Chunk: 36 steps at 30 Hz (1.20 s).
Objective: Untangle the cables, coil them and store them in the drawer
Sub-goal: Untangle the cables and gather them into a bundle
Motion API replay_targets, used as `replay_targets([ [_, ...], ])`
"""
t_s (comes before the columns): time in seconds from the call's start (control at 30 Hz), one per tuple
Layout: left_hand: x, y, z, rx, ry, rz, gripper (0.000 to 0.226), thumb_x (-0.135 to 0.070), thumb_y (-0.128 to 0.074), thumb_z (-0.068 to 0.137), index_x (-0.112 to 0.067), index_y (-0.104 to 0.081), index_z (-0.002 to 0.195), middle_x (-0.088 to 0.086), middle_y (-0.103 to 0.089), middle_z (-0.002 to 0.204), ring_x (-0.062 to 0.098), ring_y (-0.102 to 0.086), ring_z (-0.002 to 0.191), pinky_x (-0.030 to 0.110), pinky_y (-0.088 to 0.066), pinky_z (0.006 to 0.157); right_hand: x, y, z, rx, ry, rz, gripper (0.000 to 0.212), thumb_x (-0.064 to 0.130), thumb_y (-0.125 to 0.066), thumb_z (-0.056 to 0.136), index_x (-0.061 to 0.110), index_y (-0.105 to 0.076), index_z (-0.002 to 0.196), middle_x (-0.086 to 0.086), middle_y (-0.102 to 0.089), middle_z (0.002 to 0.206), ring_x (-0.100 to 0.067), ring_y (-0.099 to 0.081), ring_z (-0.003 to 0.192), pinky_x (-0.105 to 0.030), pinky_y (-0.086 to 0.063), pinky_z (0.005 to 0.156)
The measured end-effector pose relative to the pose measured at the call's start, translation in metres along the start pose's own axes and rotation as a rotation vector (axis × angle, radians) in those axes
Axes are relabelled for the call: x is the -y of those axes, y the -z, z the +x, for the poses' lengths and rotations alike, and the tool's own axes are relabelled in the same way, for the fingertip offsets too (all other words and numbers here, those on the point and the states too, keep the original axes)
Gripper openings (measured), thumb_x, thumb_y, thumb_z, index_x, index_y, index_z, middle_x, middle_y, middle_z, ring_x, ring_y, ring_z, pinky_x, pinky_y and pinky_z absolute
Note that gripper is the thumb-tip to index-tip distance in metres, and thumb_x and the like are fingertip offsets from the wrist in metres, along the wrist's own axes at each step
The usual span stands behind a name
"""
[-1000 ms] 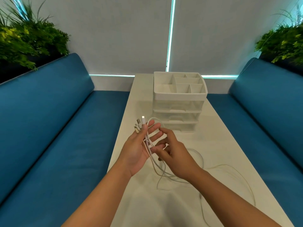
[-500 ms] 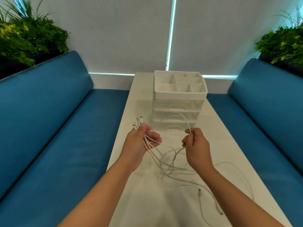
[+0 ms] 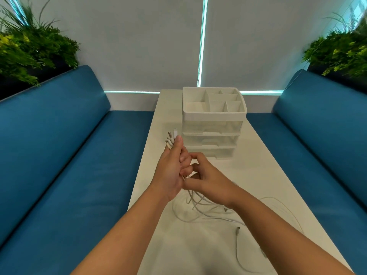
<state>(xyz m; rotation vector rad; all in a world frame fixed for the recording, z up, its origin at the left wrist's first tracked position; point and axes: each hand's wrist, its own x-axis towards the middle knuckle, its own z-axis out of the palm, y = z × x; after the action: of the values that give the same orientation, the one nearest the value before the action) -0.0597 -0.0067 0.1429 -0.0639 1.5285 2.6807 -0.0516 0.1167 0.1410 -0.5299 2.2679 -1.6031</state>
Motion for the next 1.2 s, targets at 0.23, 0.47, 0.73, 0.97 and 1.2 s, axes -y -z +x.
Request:
replay_targets([
  [0.23, -0.007, 0.003, -0.004, -0.020, -0.081, 0.096, 0.043, -0.045, -0.052, 0.096, -0.010, -0.061, 0.072, 0.003, -0.058, 0.064, 0.014, -0.061, 0.062, 0.026, -0.056, 0.068, -0.026, -0.008, -0.001, 0.016, 0.084, -0.242, 0.035, 0.050, -0.044, 0.097, 0.030, -0.046, 0.068, 0.016, -0.048, 0.057, -0.001, -0.043, 0.055, -0.022, -0.036, 0.062],
  [0.47, -0.004, 0.001, -0.003, 0.046, -0.087, 0.044, 0.043, -0.023, -0.050, 0.100, -0.032, -0.037, 0.140, 0.005, -0.071, 0.118, 0.017, -0.071, 0.076, 0.029, -0.059, 0.074, -0.030, 0.000, -0.012, -0.033, 0.125, -0.097, 0.044, 0.046, -0.053, 0.092, 0.015, -0.045, 0.062, 0.004, -0.043, 0.061, -0.007, -0.041, 0.055, -0.018, -0.037, 0.058],
  [0.73, -0.013, -0.013, 0.012, -0.035, 0.005, -0.195, 0.014, -0.022, -0.051, 0.101, -0.010, -0.054, 0.108, -0.002, -0.044, 0.070, 0.004, -0.030, 0.045, 0.016, -0.029, 0.040, -0.037, -0.002, -0.022, -0.079, 0.144, 0.135, 0.033, 0.041, -0.044, 0.096, 0.018, -0.057, 0.076, 0.006, -0.048, 0.058, -0.009, -0.043, 0.060, -0.015, -0.036, 0.060],
  [0.97, -0.014, -0.017, 0.008, 0.019, -0.028, -0.120, 0.028, -0.042, -0.046, 0.100, -0.016, -0.054, 0.092, -0.004, -0.038, 0.059, 0.009, -0.039, 0.052, 0.021, -0.041, 0.049, -0.038, 0.014, -0.018, -0.056, 0.060, 0.061, 0.048, 0.042, -0.050, 0.094, 0.002, -0.055, 0.068, -0.001, -0.058, 0.059, -0.010, -0.052, 0.053, -0.023, -0.042, 0.058],
  [1.2, -0.010, -0.013, 0.011, -0.106, -0.082, -0.039, 0.027, -0.041, -0.047, 0.101, -0.017, -0.058, 0.095, -0.005, -0.045, 0.071, 0.005, -0.030, 0.049, 0.017, -0.023, 0.041, -0.049, 0.002, -0.015, -0.084, 0.099, -0.038, 0.031, 0.034, -0.046, 0.100, 0.016, -0.059, 0.079, 0.013, -0.045, 0.050, -0.004, -0.038, 0.048, -0.017, -0.032, 0.053],
])
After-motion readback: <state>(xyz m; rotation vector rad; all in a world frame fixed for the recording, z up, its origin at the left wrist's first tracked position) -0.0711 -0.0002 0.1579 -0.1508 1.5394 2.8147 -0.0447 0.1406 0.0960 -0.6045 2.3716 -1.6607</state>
